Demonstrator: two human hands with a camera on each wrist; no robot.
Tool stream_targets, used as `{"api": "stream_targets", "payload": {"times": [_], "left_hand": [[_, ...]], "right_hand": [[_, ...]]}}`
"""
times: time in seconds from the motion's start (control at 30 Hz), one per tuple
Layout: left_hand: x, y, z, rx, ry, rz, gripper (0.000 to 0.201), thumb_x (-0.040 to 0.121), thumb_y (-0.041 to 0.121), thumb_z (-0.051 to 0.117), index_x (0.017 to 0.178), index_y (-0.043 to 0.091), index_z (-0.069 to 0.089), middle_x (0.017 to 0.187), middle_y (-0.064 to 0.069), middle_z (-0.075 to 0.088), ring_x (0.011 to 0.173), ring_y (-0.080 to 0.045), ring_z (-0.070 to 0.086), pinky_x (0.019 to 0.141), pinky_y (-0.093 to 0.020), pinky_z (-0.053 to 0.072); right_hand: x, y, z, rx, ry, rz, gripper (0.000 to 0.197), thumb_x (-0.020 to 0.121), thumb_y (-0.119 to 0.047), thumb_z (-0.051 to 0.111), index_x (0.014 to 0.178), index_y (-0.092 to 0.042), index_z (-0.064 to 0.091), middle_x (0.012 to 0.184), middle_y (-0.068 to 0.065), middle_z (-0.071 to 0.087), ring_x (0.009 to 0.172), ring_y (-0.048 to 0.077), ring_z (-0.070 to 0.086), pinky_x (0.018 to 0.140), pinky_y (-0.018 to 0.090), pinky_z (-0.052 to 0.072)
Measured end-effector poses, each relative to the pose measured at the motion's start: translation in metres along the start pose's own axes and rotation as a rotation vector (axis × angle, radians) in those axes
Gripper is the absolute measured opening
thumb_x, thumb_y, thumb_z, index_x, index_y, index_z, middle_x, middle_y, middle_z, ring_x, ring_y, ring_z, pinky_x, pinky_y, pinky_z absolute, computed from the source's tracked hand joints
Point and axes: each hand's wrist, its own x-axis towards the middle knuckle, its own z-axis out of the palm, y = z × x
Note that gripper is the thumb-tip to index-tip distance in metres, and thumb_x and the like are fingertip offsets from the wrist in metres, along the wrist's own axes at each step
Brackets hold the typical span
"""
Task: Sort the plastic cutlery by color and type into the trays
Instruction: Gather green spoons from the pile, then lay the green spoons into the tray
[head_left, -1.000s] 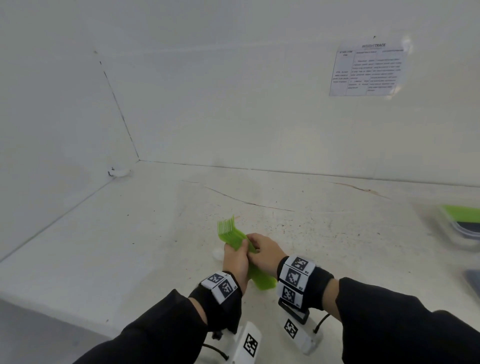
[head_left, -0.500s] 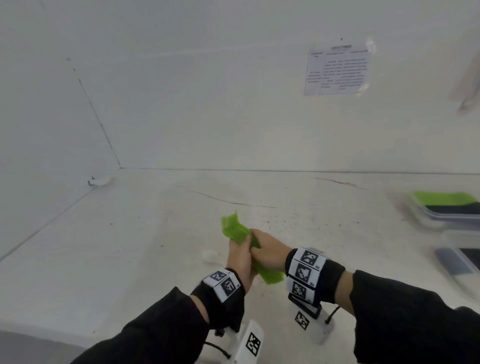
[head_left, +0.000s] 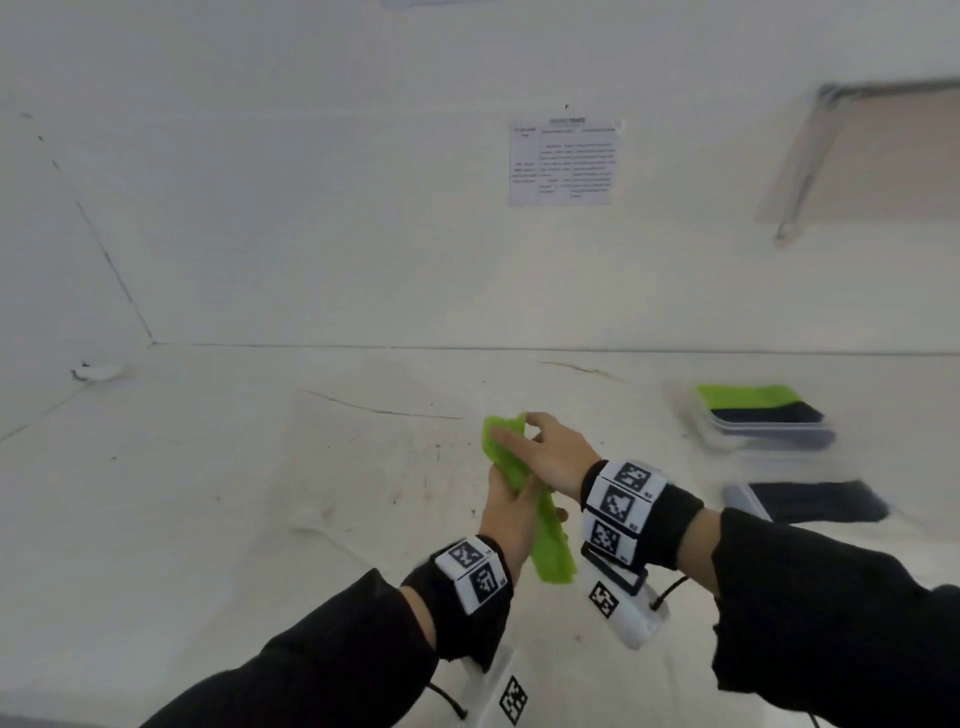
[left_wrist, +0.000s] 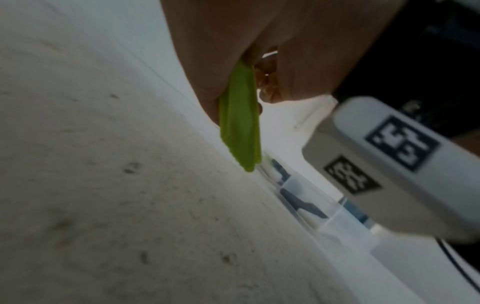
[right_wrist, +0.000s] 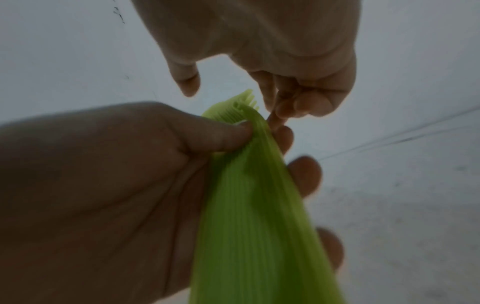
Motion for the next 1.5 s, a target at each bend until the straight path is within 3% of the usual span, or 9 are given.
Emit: {"api": "stream_targets", "payload": {"times": [0.13,0.27,0.43,0.67,0.87,1.0,1.17,1.3,1.5], "left_hand": [[-0.008,-0.001,0.040,0.229,-0.030,0.098,0.027,0.101,0.016,0.034,0.126,0.023,0.026,0.096,0.007,0.052,0.073,-0.003,0.053,0.064,-0.015,0.049],[-0.015,-0.005,0.068,0.298,0.010,0.103,0.021,0.099,0.010,0.035,0.118,0.019,0.039,0.108,-0.003,0.057,0.085,-0.011,0.060,0.086,-0.033,0.052],[-0.010,-0.009,0.096,0.345,-0.007,0.114,0.008,0.095,0.019,0.049,0.094,0.026,0.053,0.090,0.003,0.059,0.078,-0.015,0.061,0.077,-0.031,0.048],[-0.002,-0.001,0.148,0.711,-0.120,0.264,0.024,0.094,0.031,0.052,0.111,0.015,0.047,0.081,0.006,0.049,0.075,-0.014,0.047,0.065,-0.024,0.033],[0.006,-0.004,0.181,1.018,-0.216,0.339,0.034,0.091,0.035,0.056,0.118,0.015,0.046,0.115,-0.002,0.053,0.102,-0.020,0.052,0.083,-0.029,0.039],[0.003,-0.002,0.199,1.210,-0.236,0.437,0.048,0.088,0.041,0.058,0.127,0.020,0.039,0.130,0.004,0.044,0.111,-0.020,0.051,0.088,-0.033,0.042],[0.002,-0.003,0.217,1.110,-0.241,0.410,0.076,0.074,0.052,0.070,0.131,0.024,0.029,0.124,0.006,0.049,0.107,-0.017,0.051,0.101,-0.036,0.037],[0.009,-0.023,0.222,1.000,-0.140,0.499,0.082,0.079,0.071,0.023,0.144,0.020,0.022,0.146,0.008,0.032,0.136,-0.008,0.028,0.118,-0.038,0.005],[0.025,-0.039,0.234,0.416,-0.092,0.027,0.054,0.102,0.037,0.018,0.150,0.016,0.009,0.158,0.001,0.008,0.145,-0.012,0.010,0.115,-0.024,0.007]], "right_hand": [[-0.009,0.012,-0.037,-0.102,0.105,-0.005,0.062,0.078,-0.055,0.064,0.119,-0.011,0.052,0.112,0.006,0.060,0.096,0.020,0.056,0.081,0.031,0.050],[-0.014,0.031,-0.071,-0.041,0.130,-0.086,0.042,0.076,-0.044,0.071,0.099,-0.009,0.064,0.086,0.004,0.063,0.075,0.018,0.059,0.062,0.029,0.049],[-0.022,0.066,-0.110,0.175,0.132,-0.099,0.033,0.077,-0.033,0.074,0.098,-0.011,0.063,0.067,0.000,0.060,0.052,0.014,0.053,0.052,0.026,0.049],[-0.042,0.108,-0.185,0.343,-0.075,-0.068,0.013,0.082,-0.009,0.068,0.092,-0.013,0.061,0.079,0.004,0.058,0.063,0.012,0.053,0.060,0.018,0.056],[-0.051,0.128,-0.245,-0.417,-0.186,-0.128,0.031,0.079,-0.021,0.072,0.108,-0.025,0.062,0.102,-0.007,0.060,0.093,0.006,0.053,0.074,0.009,0.037],[-0.060,0.137,-0.248,-0.715,-0.227,-0.141,0.051,0.078,-0.042,0.069,0.126,-0.029,0.056,0.115,-0.012,0.059,0.106,0.006,0.052,0.088,0.016,0.035],[-0.064,0.156,-0.251,-0.846,-0.192,-0.190,0.049,0.083,-0.036,0.063,0.130,-0.024,0.054,0.107,-0.007,0.061,0.091,0.007,0.047,0.081,0.017,0.035],[-0.059,0.180,-0.271,-0.873,-0.128,-0.134,0.040,0.085,-0.030,0.062,0.123,-0.020,0.058,0.098,-0.004,0.057,0.087,0.011,0.047,0.078,0.019,0.037],[-0.044,0.221,-0.278,-0.800,-0.122,-0.083,0.044,0.087,-0.029,0.060,0.129,-0.018,0.053,0.120,0.001,0.060,0.108,0.015,0.054,0.088,0.016,0.037]]}}
